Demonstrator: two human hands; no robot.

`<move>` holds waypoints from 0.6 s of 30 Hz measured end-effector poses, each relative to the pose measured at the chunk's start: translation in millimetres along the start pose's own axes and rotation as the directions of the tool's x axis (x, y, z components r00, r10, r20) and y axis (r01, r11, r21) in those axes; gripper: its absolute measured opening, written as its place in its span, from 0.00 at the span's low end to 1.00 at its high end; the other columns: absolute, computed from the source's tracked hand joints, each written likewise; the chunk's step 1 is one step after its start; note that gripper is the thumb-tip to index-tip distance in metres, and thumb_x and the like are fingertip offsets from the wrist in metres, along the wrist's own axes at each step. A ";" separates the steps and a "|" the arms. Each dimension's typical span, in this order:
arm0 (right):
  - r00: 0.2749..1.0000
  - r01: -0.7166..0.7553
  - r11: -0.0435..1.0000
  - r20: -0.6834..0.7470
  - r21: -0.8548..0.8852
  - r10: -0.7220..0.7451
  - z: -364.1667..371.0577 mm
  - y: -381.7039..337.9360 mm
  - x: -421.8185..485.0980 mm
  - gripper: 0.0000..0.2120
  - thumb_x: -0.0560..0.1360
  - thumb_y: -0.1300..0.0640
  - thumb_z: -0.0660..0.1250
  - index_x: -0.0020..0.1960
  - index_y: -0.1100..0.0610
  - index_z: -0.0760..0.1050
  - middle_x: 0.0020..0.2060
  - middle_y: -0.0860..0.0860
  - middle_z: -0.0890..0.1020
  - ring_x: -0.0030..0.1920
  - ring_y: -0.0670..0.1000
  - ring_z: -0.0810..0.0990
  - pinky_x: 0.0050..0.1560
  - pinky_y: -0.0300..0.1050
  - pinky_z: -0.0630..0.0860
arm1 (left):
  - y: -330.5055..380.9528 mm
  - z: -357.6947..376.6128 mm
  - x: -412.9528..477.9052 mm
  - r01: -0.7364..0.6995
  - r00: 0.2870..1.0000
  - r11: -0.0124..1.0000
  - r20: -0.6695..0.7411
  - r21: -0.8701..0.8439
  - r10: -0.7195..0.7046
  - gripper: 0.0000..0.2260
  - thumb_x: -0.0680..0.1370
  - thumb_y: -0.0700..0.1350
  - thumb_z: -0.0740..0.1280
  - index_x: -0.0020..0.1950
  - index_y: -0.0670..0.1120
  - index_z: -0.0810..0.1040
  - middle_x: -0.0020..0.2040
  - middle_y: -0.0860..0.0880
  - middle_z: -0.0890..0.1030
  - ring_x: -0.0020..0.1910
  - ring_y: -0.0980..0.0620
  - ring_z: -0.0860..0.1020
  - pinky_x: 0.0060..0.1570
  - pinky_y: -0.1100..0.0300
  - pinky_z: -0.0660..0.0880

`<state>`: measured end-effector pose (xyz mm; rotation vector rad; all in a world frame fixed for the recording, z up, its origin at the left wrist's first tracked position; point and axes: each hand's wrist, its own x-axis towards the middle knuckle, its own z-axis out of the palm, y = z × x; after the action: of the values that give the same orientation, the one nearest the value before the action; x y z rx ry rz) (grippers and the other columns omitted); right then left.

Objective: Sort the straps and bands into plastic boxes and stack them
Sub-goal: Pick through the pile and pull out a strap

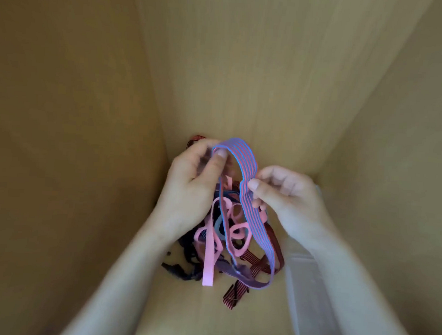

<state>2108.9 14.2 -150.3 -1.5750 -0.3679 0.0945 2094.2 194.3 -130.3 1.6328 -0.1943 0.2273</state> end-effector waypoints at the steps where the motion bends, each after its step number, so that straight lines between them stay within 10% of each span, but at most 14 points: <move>1: 1.000 0.005 1.000 0.009 0.018 -0.006 1.9 -2.0 1.7 0.03 0.74 0.59 0.70 0.42 0.56 0.78 0.29 0.46 0.80 0.30 0.44 0.76 0.33 0.34 0.73 | 1.3 2.1 0.8 0.013 1.000 1.000 0.010 -0.027 -0.012 0.11 0.82 0.42 0.60 0.58 0.44 0.81 0.48 0.46 0.86 0.47 0.47 0.83 0.54 0.46 0.80; 6: 1.000 0.003 0.999 -0.031 0.048 -0.002 16.0 -2.8 5.8 0.08 0.77 0.66 0.69 0.40 0.58 0.77 0.27 0.47 0.79 0.26 0.43 0.74 0.31 0.31 0.70 | 3.8 13.1 -3.4 0.055 0.998 0.992 0.045 -0.111 -0.051 0.17 0.76 0.38 0.59 0.59 0.45 0.82 0.53 0.47 0.86 0.47 0.52 0.84 0.46 0.63 0.79; 11: 0.991 0.010 0.999 -0.132 -0.031 -0.014 25.1 6.6 2.6 0.09 0.74 0.62 0.75 0.39 0.56 0.76 0.31 0.48 0.79 0.33 0.46 0.76 0.34 0.37 0.72 | 2.1 17.3 -4.2 0.120 0.992 0.944 -0.005 -0.308 -0.128 0.15 0.77 0.37 0.57 0.54 0.45 0.82 0.53 0.44 0.86 0.56 0.48 0.84 0.51 0.62 0.79; 18: 0.974 -0.186 0.964 0.090 -0.192 0.206 27.9 59.7 -15.1 0.12 0.68 0.45 0.74 0.45 0.49 0.76 0.36 0.48 0.82 0.36 0.46 0.80 0.41 0.47 0.78 | 18.6 22.4 -1.7 0.209 0.974 0.858 0.017 -0.470 -0.228 0.16 0.83 0.33 0.52 0.54 0.38 0.79 0.50 0.36 0.85 0.55 0.39 0.84 0.62 0.47 0.76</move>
<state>2097.0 36.9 -212.9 -1.7909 -0.3109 0.3085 2088.4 170.6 -114.4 1.1513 -0.0257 0.0307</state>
